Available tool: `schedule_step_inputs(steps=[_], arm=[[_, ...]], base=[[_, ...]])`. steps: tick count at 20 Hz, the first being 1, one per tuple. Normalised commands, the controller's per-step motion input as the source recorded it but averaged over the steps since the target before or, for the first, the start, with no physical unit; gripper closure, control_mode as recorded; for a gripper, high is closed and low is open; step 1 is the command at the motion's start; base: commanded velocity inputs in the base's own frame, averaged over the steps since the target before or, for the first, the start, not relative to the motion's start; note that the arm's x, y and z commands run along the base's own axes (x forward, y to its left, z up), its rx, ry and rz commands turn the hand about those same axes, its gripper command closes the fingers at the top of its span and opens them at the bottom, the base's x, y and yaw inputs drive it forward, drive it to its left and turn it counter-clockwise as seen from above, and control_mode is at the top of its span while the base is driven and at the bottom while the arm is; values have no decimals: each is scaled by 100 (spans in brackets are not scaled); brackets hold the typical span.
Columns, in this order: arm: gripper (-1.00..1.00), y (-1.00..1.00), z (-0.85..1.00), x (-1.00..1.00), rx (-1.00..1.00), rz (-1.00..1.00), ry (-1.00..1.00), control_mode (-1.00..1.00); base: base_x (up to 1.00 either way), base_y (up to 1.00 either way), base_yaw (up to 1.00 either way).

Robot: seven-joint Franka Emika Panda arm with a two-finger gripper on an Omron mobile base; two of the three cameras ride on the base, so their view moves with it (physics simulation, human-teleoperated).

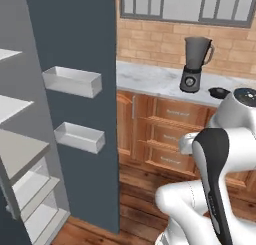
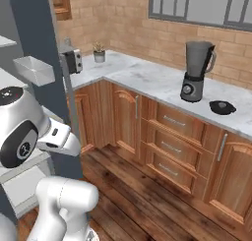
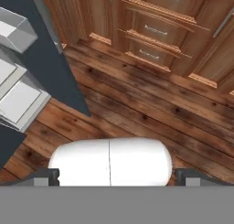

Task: Grab the onion and garlic from the fridge, place them in the blender, close the lid, and turn on the blender to create a marinade.

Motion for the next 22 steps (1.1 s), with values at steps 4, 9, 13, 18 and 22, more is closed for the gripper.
schedule_step_inputs(steps=[4,9,13,18,22], arm=[[-100,0,0,0,0,0,0,100],[-100,0,0,0,0,0,0,100],[-100,0,0,0,0,0,0,100],[-100,0,0,0,0,0,0,100],[-100,0,0,0,0,0,0,100]], base=[[-61,54,36],[15,67,45],[64,39,50],[56,4,50],[46,-4,41]])
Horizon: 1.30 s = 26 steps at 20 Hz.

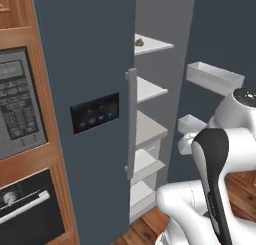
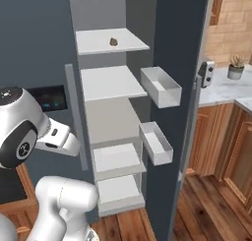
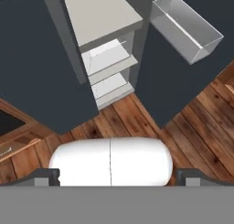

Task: Grab the onion and garlic from the fridge, place them in the blender, close the lid, and turn on the blender to create a marinade.

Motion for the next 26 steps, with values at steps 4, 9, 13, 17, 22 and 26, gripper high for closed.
schedule_step_inputs(steps=[4,9,13,17,22,26], arm=[[-100,0,0,0,0,0,0,100],[-100,0,0,0,0,0,0,100],[-100,0,0,0,0,0,0,100],[-100,0,0,0,0,0,0,100],[-100,0,0,0,0,0,0,100],[-100,0,0,0,0,0,0,100]], base=[[47,-33,28],[46,-45,24],[53,-23,20],[55,-9,19],[46,-18,20],[42,-23,20]])
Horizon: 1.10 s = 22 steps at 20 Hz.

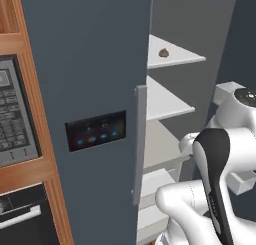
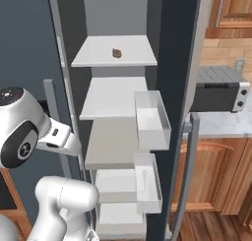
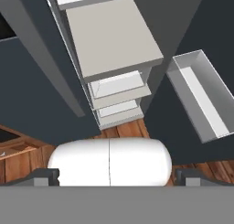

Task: Grab the onion and garlic from the fridge, place them in the blender, close the lid, and turn on the blender to create a marinade.

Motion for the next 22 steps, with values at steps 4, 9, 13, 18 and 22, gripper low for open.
schedule_step_inputs(steps=[4,9,13,18,22], arm=[[-100,0,0,0,0,0,0,100],[-100,0,0,0,0,0,0,100],[-100,0,0,0,0,0,0,100],[-100,0,0,0,0,0,0,100],[-100,0,0,0,0,0,0,100]], base=[[24,-28,15],[24,-37,17],[34,-31,18],[39,-21,14],[37,-6,7]])
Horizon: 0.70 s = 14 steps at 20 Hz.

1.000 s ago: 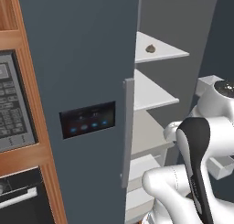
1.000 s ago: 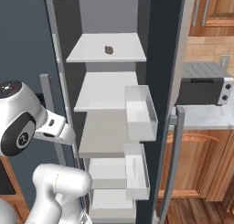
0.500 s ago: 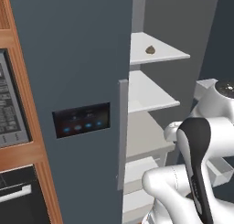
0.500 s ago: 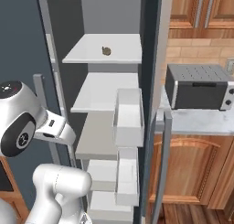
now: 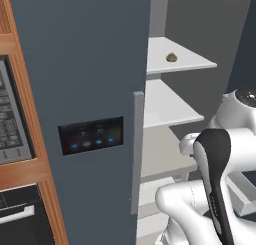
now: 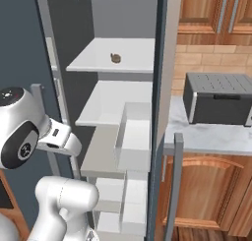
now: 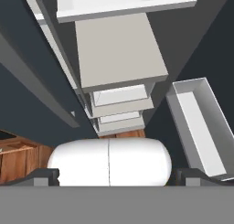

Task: Grab the onion and garlic from the fridge, place them in the blender, close the lid, and turn on the blender to create a marinade.

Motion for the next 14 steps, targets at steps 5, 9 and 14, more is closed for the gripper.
schedule_step_inputs(steps=[5,9,14], arm=[[-100,0,0,0,0,0,0,100],[-100,0,0,0,0,0,0,100],[-100,-5,47,0,-2,0,-13,-100]], base=[[21,0,1],[1,-1,0],[0,-1,0]])
